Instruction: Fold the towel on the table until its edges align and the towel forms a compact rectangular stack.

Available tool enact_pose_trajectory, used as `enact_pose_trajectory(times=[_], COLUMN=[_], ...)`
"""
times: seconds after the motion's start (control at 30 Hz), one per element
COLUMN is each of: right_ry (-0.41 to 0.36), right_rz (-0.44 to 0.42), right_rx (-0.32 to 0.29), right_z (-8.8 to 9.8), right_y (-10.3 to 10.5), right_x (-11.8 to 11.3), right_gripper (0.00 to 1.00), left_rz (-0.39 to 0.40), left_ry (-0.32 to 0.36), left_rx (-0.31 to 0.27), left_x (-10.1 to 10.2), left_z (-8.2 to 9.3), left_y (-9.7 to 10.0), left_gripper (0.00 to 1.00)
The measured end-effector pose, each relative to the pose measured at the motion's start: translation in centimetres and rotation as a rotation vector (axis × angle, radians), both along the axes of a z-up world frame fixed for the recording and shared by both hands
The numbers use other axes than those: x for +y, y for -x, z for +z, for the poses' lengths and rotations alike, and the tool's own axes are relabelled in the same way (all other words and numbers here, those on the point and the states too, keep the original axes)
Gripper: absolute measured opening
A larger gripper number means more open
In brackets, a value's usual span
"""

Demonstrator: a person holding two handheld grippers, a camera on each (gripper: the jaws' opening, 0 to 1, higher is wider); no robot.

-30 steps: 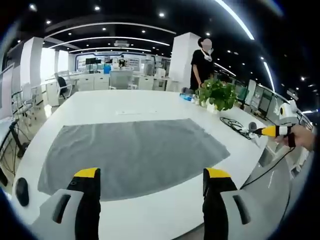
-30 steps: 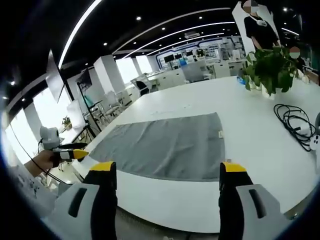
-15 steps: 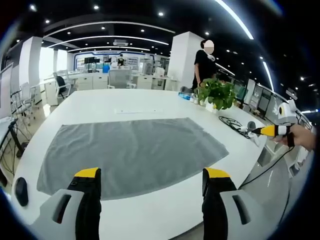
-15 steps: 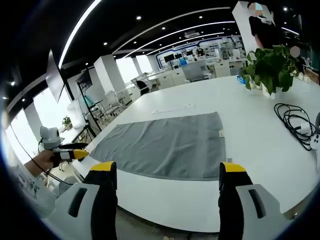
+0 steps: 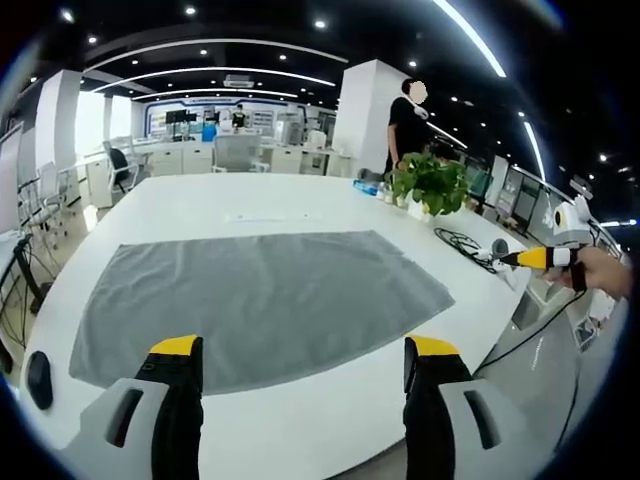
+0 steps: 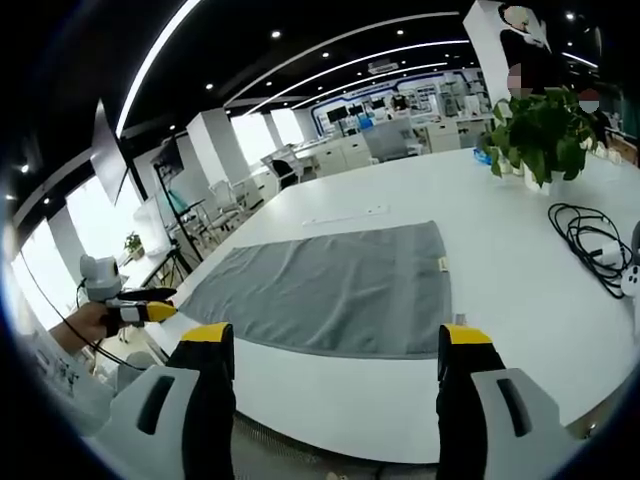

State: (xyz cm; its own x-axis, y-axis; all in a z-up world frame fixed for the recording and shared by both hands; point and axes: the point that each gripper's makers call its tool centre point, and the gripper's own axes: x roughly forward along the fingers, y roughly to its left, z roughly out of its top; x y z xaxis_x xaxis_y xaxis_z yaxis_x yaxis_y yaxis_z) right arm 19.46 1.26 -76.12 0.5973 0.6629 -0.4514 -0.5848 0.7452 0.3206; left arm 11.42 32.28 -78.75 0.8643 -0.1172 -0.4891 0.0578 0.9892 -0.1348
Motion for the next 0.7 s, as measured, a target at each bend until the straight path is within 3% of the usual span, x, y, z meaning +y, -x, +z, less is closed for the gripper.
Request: enact_pose_trajectory(times=[0.43, 0.57, 0.7], right_ry=[0.001, -0.002, -0.003], right_rz=[-0.010, -0.013, -0.017], right_rx=[0.002, -0.007, 0.000], right_z=[-0.27, -0.23, -0.23], right_y=[-0.15, -0.32, -0.76], right_x=[-0.41, -0.56, -0.69], right_gripper=[0.83, 0.82, 0.82], left_rz=[-0.022, -0.011, -0.018], left_ry=[-0.008, 0.034, 0.023], left_rx=[0.011, 0.014, 0.015], left_x=[-0.54, -0.69, -0.81], left_z=[-0.31, -0.56, -0.37], left_y=[0.07, -0.11, -0.58], left_gripper=[0.85, 0.84, 0.84])
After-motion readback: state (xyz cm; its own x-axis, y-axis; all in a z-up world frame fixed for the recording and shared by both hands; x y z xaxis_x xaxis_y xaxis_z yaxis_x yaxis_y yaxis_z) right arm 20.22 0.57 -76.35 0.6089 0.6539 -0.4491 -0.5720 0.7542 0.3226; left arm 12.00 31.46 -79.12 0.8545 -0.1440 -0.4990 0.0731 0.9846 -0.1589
